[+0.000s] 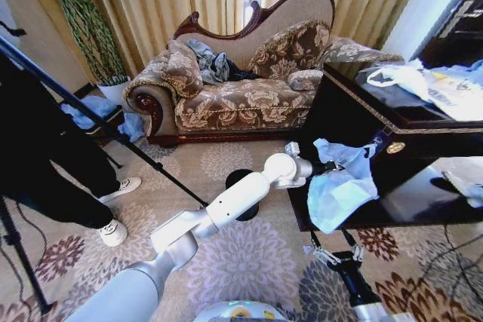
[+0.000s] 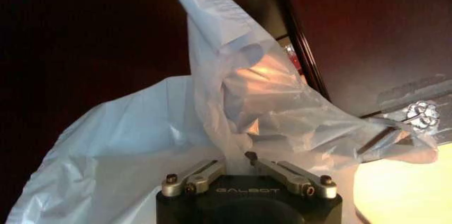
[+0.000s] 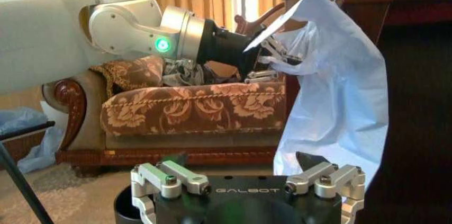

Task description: Place a garbage bag over the trash bin.

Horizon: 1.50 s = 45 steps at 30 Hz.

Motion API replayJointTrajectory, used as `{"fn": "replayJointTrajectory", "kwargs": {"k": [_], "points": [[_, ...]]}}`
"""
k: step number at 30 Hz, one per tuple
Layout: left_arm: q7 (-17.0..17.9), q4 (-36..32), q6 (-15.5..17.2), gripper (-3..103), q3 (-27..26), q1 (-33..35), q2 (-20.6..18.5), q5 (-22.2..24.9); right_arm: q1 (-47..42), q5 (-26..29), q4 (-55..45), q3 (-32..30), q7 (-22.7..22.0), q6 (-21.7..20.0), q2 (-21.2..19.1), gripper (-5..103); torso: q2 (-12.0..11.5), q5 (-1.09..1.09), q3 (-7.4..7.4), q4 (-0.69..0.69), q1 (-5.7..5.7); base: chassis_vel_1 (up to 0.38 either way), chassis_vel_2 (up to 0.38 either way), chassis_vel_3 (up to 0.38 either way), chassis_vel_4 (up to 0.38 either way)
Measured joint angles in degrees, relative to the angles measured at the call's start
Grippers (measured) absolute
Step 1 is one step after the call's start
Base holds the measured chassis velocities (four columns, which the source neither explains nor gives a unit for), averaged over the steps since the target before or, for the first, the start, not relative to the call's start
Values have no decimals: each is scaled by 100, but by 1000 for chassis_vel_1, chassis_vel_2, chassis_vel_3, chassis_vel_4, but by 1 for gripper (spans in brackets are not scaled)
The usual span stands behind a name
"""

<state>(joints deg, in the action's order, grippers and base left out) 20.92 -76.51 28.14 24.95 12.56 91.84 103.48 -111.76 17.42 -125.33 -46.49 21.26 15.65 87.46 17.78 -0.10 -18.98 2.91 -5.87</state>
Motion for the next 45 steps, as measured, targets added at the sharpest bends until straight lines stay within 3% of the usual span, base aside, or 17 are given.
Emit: {"fn": "replayJointTrajectory", "kwargs": {"k": [8, 18, 28, 37, 40, 45], "points": [[-21, -160, -20, 0, -56, 114, -193, -41, -35, 157, -205, -144, -62, -56, -4, 100, 0, 0, 0, 1, 0, 0, 0, 0, 0], [47, -906, -12, 0, -227, 471, -965, -29, 1, 346, -535, -358, -153, -208, -62, 100, 0, -1, 0, 0, 0, 0, 0, 0, 0], [116, -1221, -9, 0, -521, 902, -1238, -27, -96, 420, -672, -479, -147, -204, -14, 100, 0, 0, 0, 1, 0, 0, 0, 0, 0], [338, -2444, 21, 0, -1027, 1469, -2043, 378, -59, 462, -726, -515, -160, -263, -45, 100, 0, -1, 0, 1, 0, 0, 0, 0, 0], [352, -3004, 55, 0, -1423, 1769, -2490, 610, -46, 421, -731, -465, -165, -295, -53, 100, 0, -1, 0, 0, 0, 0, 0, 0, 0], [312, -3369, 96, 0, -1791, 2091, -2900, 771, -40, 392, -744, -421, -178, -342, -59, 100, 0, -2, 0, 0, 0, 0, 0, 0, 0]]}}
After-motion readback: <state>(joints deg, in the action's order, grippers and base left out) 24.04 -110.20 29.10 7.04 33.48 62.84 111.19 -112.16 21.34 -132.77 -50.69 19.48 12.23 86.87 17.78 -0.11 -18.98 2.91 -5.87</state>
